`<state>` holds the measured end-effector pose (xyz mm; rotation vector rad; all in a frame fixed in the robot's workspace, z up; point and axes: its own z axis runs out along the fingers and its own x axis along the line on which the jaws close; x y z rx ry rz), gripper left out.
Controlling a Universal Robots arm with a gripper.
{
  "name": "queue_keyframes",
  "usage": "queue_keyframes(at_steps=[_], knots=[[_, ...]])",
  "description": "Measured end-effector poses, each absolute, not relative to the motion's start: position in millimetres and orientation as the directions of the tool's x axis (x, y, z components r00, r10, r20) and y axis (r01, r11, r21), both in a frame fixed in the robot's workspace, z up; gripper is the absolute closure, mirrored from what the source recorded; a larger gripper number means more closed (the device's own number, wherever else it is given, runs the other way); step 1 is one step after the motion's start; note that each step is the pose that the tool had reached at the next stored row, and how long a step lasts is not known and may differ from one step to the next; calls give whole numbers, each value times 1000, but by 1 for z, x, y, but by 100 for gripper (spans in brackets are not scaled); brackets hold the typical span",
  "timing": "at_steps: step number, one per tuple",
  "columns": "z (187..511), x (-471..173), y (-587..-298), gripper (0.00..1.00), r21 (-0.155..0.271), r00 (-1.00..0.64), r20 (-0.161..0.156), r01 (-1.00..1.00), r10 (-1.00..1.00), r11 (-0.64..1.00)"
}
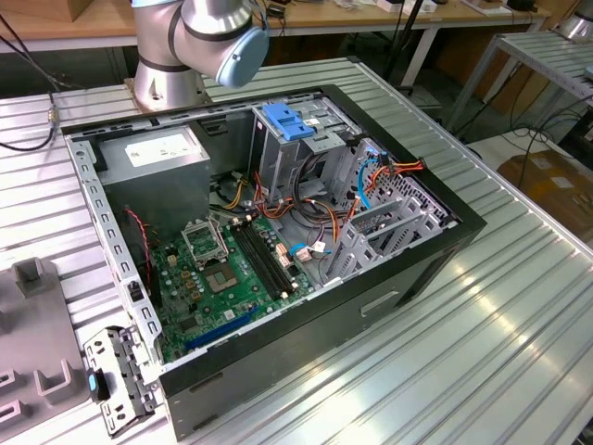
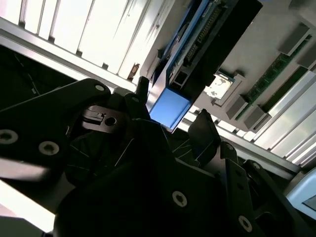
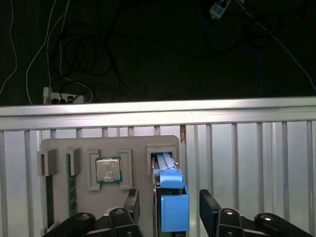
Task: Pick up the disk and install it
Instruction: 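Pick up the disk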
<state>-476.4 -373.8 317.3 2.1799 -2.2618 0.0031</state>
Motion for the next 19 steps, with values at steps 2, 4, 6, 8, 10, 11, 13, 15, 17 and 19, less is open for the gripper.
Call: queue_keyframes(at_steps=[2,4,6,8,10,11,13,15,17,19], knots=[[313,-476,-374,40,-1,-36,2,-999,-999,36],[308,-476,-374,40,-1,-36,2,-999,-999,36],[303,-476,-374,40,-1,-36,2,-999,-999,36],[300,-476,-374,40,-3,-36,3,-999,-999,36],[299,-476,-374,40,-5,-36,5,-999,-999,36],[299,-476,-374,40,-6,-36,4,-999,-999,36],[299,-476,-374,40,-6,-36,4,-999,-999,36],[299,-476,-374,40,-6,-36,4,-999,-999,36],[297,-476,-374,40,-6,-36,4,-999,-999,36],[296,-476,-374,40,-6,-36,4,-999,-999,36]])
